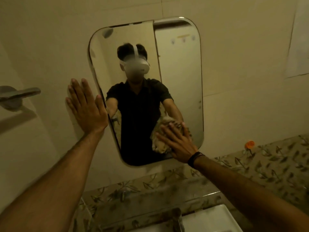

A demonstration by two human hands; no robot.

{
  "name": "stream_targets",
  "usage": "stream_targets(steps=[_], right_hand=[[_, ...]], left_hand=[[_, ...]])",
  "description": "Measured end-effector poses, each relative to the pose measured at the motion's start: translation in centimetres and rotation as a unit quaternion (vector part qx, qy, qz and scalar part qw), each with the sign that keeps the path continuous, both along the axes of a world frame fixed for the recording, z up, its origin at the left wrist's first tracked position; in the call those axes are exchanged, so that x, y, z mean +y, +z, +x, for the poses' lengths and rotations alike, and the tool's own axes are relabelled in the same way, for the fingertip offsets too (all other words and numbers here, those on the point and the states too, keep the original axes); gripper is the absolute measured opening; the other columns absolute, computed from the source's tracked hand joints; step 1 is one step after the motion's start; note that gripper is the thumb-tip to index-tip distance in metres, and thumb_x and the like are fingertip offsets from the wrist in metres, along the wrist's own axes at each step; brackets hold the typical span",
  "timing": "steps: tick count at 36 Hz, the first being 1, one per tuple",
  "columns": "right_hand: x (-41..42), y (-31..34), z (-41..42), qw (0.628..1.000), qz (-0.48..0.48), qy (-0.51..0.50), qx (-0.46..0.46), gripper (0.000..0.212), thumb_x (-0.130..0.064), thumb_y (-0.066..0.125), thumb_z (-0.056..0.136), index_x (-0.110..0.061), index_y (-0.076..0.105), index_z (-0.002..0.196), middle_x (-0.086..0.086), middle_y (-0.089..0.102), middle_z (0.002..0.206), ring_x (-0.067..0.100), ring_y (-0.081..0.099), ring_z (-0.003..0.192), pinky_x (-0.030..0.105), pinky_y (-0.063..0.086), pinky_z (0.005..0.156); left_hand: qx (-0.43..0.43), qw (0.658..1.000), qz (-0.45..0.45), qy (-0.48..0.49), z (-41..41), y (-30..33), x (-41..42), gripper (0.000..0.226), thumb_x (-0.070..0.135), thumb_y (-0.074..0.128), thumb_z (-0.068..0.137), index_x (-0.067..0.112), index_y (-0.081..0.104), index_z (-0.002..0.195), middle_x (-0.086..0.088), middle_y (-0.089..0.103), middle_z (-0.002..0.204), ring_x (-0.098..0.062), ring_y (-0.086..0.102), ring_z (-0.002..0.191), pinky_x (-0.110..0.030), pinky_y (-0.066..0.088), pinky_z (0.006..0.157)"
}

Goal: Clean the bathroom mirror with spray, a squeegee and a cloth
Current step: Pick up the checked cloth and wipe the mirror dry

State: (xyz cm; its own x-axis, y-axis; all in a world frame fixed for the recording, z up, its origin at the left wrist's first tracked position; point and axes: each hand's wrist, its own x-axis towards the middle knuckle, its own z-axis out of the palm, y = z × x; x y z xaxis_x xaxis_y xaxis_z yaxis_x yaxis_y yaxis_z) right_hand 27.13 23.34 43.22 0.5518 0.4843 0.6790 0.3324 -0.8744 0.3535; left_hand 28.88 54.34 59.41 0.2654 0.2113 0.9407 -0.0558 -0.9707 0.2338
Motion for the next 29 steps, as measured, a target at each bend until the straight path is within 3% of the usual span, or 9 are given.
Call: stream_targets(steps=[3,6,11,15,17,20,23,26,29], right_hand=[[-3.8,0.8,-0.2,0.992,0.108,-0.052,0.027,0.086,-0.042,0.053,0.088,-0.035,0.005,0.159,0.001,-0.014,0.167,0.034,-0.006,0.154,0.070,0.005,0.116],[-6.1,0.6,-0.3,0.983,0.157,-0.078,0.053,0.093,-0.038,0.056,0.090,-0.036,-0.007,0.158,0.001,-0.020,0.166,0.035,-0.011,0.153,0.067,0.005,0.118],[-7.0,-1.7,-2.1,0.974,0.197,-0.068,0.092,0.101,-0.023,0.069,0.084,-0.032,0.002,0.160,0.002,-0.012,0.167,0.035,-0.003,0.153,0.063,0.029,0.114],[-7.9,-5.2,-4.4,0.963,0.228,-0.038,0.140,0.098,-0.005,0.067,0.078,-0.027,0.019,0.159,0.004,0.008,0.167,0.033,0.019,0.150,0.049,0.047,0.100],[-8.6,-6.8,-5.4,0.963,0.224,-0.017,0.150,0.085,-0.007,0.067,0.077,-0.022,0.034,0.154,0.008,0.026,0.163,0.033,0.036,0.139,0.047,0.050,0.095],[-9.3,-8.2,-7.4,0.961,0.224,-0.022,0.163,0.063,-0.011,0.051,0.076,-0.016,0.055,0.139,0.012,0.055,0.144,0.034,0.053,0.117,0.042,0.051,0.085],[-9.9,-8.9,-9.3,0.930,0.315,-0.047,0.186,0.057,-0.003,0.055,0.082,-0.019,0.054,0.137,0.014,0.064,0.124,0.036,0.057,0.110,0.043,0.048,0.087],[-10.8,-9.2,-11.2,0.885,0.424,-0.076,0.173,0.047,-0.014,0.046,0.084,-0.021,0.055,0.130,0.012,0.065,0.118,0.034,0.058,0.106,0.040,0.048,0.084],[-12.0,-9.7,-13.6,0.829,0.531,-0.077,0.160,0.041,-0.016,0.040,0.085,-0.014,0.059,0.121,0.013,0.067,0.111,0.033,0.061,0.100,0.036,0.047,0.081]], left_hand=[[0.005,1.000,-0.020,0.013,-0.1,-1.2,-0.5,0.060,0.041,0.018,0.109,0.018,0.005,0.163,-0.012,0.007,0.171,-0.028,0.006,0.158,-0.050,0.006,0.128],[0.014,0.999,-0.031,0.012,-0.4,-2.6,-0.9,0.059,0.039,0.017,0.109,0.017,0.006,0.163,-0.012,0.008,0.171,-0.028,0.007,0.158,-0.050,0.008,0.127],[0.046,0.998,-0.046,0.006,-1.3,-4.8,-1.4,0.060,0.034,0.024,0.109,0.019,0.004,0.163,-0.010,0.006,0.171,-0.025,0.005,0.159,-0.047,0.008,0.128],[0.073,0.994,-0.060,-0.047,-2.7,-7.9,-1.7,0.059,0.035,0.026,0.109,0.017,0.009,0.163,-0.011,0.008,0.171,-0.026,0.008,0.158,-0.045,0.012,0.127],[0.092,0.990,-0.070,-0.076,-3.6,-10.3,-2.2,0.060,0.036,0.029,0.109,0.014,0.014,0.163,-0.014,0.011,0.170,-0.028,0.011,0.158,-0.045,0.016,0.127],[0.141,0.978,-0.111,-0.101,-5.2,-13.9,-3.6,0.064,0.042,0.028,0.107,0.012,0.018,0.163,-0.014,0.012,0.170,-0.026,0.015,0.157,-0.042,0.021,0.124],[0.187,0.958,-0.172,-0.135,-7.0,-16.9,-5.9,0.070,0.048,0.029,0.103,0.010,0.020,0.162,-0.012,0.012,0.170,-0.025,0.018,0.156,-0.040,0.022,0.122],[0.230,0.930,-0.222,-0.185,-9.2,-19.7,-8.8,0.074,0.051,0.032,0.101,0.011,0.019,0.162,-0.011,0.014,0.170,-0.027,0.021,0.155,-0.040,0.021,0.122],[0.260,0.909,-0.213,-0.247,-11.7,-22.5,-12.3,0.072,0.052,0.035,0.100,0.014,0.026,0.161,-0.006,0.019,0.169,-0.025,0.026,0.153,-0.040,0.025,0.121]])
